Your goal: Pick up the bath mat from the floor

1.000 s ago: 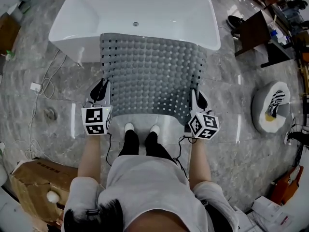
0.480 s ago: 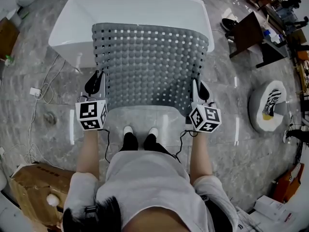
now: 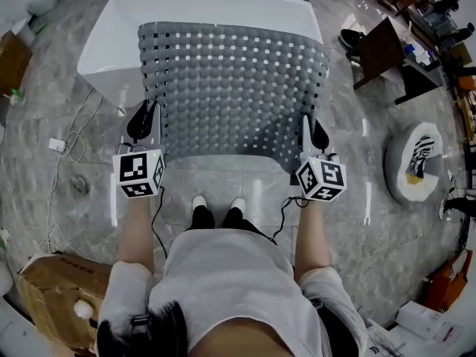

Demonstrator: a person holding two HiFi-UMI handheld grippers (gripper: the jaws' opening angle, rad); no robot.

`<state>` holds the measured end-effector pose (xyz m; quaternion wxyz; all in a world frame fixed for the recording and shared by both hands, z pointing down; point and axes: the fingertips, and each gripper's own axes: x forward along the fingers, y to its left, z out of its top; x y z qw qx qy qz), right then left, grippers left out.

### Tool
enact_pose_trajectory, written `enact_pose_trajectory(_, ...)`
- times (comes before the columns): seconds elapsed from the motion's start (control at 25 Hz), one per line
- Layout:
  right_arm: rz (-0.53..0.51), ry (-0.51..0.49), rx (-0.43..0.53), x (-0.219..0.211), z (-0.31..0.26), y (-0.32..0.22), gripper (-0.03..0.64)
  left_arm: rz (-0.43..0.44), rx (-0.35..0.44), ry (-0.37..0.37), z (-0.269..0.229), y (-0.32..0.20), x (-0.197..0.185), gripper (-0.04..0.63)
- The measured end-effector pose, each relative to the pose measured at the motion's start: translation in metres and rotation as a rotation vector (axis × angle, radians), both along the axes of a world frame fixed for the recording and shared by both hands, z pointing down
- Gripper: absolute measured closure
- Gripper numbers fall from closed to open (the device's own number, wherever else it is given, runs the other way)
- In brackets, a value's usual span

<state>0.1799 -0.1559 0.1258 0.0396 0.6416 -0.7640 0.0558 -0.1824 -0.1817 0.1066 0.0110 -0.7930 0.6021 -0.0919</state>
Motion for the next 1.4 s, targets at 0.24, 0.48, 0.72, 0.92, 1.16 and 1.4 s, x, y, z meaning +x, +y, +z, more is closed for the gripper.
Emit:
enact_pose_trajectory(0.24,0.003,0.025,0.03,0.002,-0.008,0.001,0.571,0.008,0.027,0.004,-0.007,0.003,0.005,0.534)
enact_pose_trajectory(0.48,-0.008,0.049,0.058,-0.001,-0.015,0.002,0.563,0.019,0.053,0.008,-0.012,0.003,0.005,0.534)
enact_pose_trajectory(0.72,-0.008,0.035,0.085,0.001,-0.023,0.001,0.555,0.015,0.082,0.022,-0.024,0.004,0.001,0.534)
enact_pose_trajectory(0.92,-0.014,0.029,0.114,0.003,-0.039,-0.003,0.554,0.022,0.115,0.015,-0.042,0.001,0.006,0.534)
enact_pose_trajectory(1.16,-0.017,0.036,0.133,0.001,-0.047,-0.008,0.552,0.018,0.133,0.019,-0.052,-0.003,0.005,0.532)
enact_pose_trajectory(1.4,-0.014,0.033,0.139,0.002,-0.046,-0.003,0.551,0.023,0.143,0.006,-0.052,0.003,0.006,0.532)
